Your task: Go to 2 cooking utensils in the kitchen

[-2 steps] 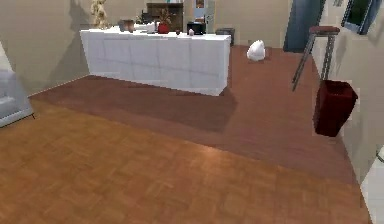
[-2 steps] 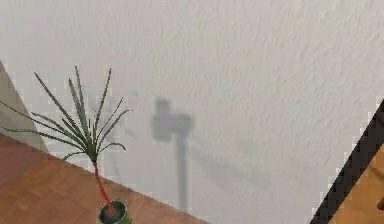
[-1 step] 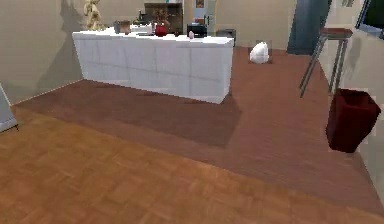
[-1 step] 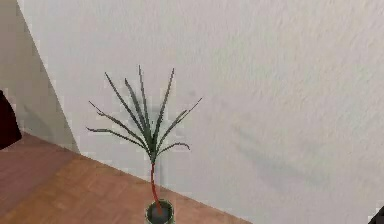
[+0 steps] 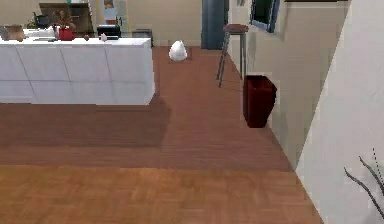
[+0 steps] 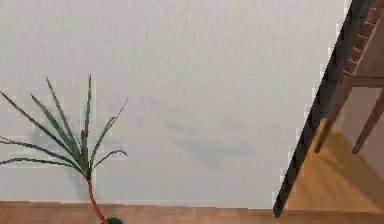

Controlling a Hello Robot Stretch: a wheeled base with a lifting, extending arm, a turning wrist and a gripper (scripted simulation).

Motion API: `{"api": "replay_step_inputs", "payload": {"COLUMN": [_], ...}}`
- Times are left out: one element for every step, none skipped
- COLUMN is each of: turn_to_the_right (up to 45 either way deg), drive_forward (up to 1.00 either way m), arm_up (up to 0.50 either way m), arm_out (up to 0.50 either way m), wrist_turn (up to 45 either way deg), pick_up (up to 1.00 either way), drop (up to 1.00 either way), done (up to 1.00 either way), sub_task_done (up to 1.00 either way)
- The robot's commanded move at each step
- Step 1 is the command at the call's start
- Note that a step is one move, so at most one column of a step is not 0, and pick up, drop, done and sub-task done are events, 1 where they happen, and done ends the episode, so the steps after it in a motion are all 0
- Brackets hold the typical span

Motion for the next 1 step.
{"api": "replay_step_inputs", "payload": {"turn_to_the_right": [0.0], "drive_forward": [1.00], "arm_up": [0.00], "arm_out": [0.00], "wrist_turn": [0.0], "pick_up": [0.00], "drop": [0.00], "done": [0.00], "sub_task_done": [0.00]}}
